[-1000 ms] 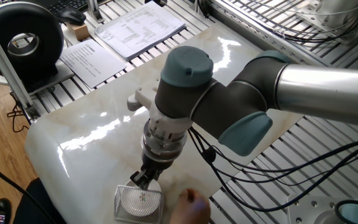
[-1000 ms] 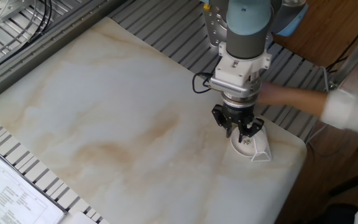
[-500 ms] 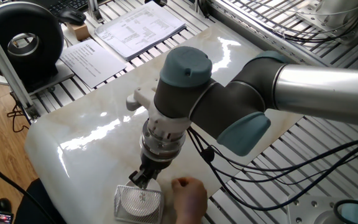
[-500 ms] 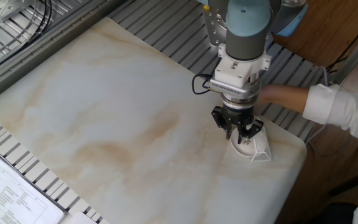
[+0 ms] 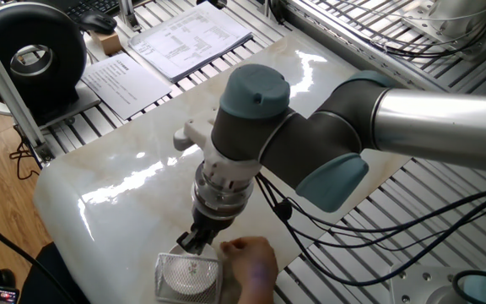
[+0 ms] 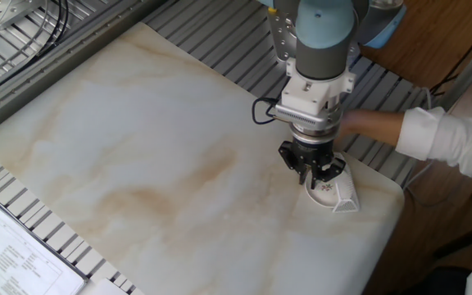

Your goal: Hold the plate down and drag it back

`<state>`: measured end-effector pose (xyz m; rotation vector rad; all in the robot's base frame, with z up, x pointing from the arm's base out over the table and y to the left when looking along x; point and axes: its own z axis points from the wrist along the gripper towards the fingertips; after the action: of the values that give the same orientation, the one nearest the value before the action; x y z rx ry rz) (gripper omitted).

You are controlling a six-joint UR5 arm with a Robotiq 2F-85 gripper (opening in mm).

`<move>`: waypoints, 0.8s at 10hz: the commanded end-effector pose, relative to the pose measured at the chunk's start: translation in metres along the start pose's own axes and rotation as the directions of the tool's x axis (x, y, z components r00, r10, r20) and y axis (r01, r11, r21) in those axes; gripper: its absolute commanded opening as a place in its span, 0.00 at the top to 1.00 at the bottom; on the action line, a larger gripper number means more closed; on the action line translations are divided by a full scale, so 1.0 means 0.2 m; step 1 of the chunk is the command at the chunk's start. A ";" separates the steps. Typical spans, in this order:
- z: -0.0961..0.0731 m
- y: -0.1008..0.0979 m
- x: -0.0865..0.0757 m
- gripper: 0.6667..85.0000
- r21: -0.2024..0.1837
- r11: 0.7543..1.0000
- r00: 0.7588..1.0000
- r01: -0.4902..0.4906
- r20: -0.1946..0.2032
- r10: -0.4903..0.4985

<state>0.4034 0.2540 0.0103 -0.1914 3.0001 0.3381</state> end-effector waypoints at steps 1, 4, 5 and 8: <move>0.00 0.00 -0.02 0.75 -0.009 1.000 1.000 -0.005 0.012 0.005; -0.03 -0.03 -0.02 1.00 -0.009 1.000 1.000 0.009 0.017 -0.008; -0.05 -0.06 -0.01 1.00 0.008 1.000 1.000 0.018 0.016 -0.018; -0.08 -0.09 -0.01 1.00 0.009 0.999 0.999 0.041 0.004 -0.041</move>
<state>0.4053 0.2376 0.0173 -0.2394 2.9890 0.3134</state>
